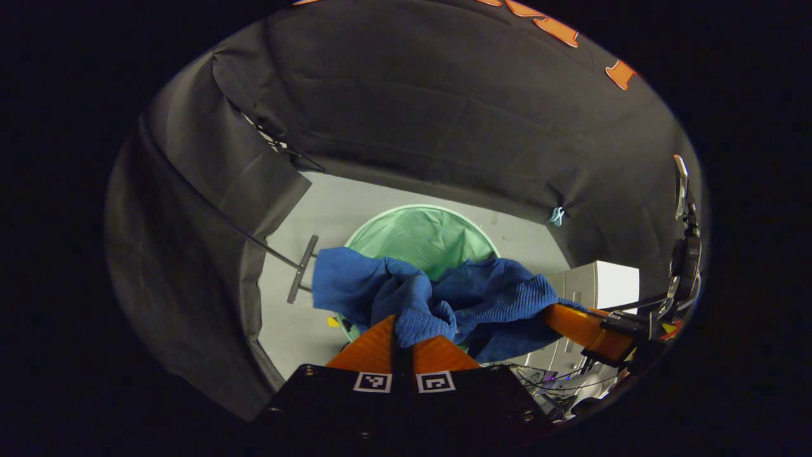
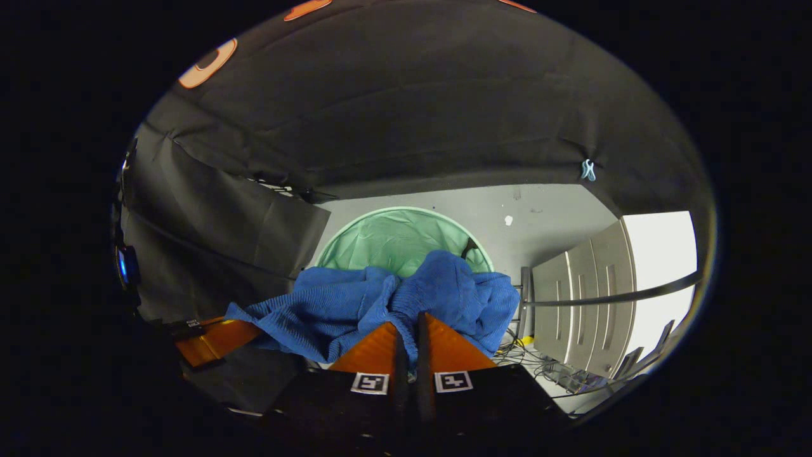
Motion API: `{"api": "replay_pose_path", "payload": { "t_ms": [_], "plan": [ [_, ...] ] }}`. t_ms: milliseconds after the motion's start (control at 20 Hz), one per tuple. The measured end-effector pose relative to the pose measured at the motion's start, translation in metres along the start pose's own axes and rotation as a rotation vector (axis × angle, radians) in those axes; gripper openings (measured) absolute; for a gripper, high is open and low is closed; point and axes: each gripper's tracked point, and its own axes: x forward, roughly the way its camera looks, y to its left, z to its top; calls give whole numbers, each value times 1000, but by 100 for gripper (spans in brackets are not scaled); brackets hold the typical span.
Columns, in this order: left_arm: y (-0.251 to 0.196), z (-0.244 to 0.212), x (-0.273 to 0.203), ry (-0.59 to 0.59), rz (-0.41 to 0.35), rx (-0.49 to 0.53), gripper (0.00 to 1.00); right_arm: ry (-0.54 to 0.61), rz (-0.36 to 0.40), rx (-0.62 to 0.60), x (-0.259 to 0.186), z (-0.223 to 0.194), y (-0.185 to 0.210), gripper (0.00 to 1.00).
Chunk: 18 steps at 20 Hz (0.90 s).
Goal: Grasp the clothes on the hanger with both hands and then place them into the laundry hamper below.
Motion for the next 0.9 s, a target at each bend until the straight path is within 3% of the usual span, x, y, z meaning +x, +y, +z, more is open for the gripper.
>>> {"api": "replay_pose_path", "payload": {
  "t_ms": [50,100,150,250,300,350,400,450,500,600,650,700,750,800,900],
  "plan": [
    [1,-5,1,18,4,-11,3,0,8,8,-5,-1,2,16],
    [-2,-7,0,28,-4,-22,5,-3,5,9,0,-1,1,33],
    [-4,-9,-1,32,-17,-31,8,-10,-1,9,-2,-1,0,27],
    [-1,-12,-7,25,-26,-37,13,-19,-7,17,-6,-3,-3,27],
    [1,-10,-6,16,-25,-33,17,-22,-8,22,-9,-5,-2,31],
    [1,-8,-10,7,-24,-27,27,-29,-10,26,-13,-3,-2,36],
    [1,-7,-14,-1,-22,-22,31,-36,-17,29,-14,-3,-4,60],
    [2,-5,-20,-8,-22,-16,46,-40,-17,31,-16,-2,-3,61],
    [0,-2,-21,-18,-23,-11,36,-44,-21,30,-19,-5,-3,47],
    [1,2,-24,-36,-20,-1,63,-57,-26,23,-26,-5,-1,51],
    [0,2,-28,-44,-17,3,64,-63,-28,18,-29,-7,-2,71],
    [-2,-1,-31,-51,-16,9,71,-71,-32,15,-31,-8,-5,71],
    [-3,-1,-34,-56,-15,16,66,-79,-36,12,-33,-8,-6,71],
    [-3,-2,-37,-63,-18,24,68,-88,-43,9,-36,-10,-8,85],
    [-2,-5,-43,-71,-13,36,77,-109,-61,6,-44,-9,-12,95]
  ]
}}
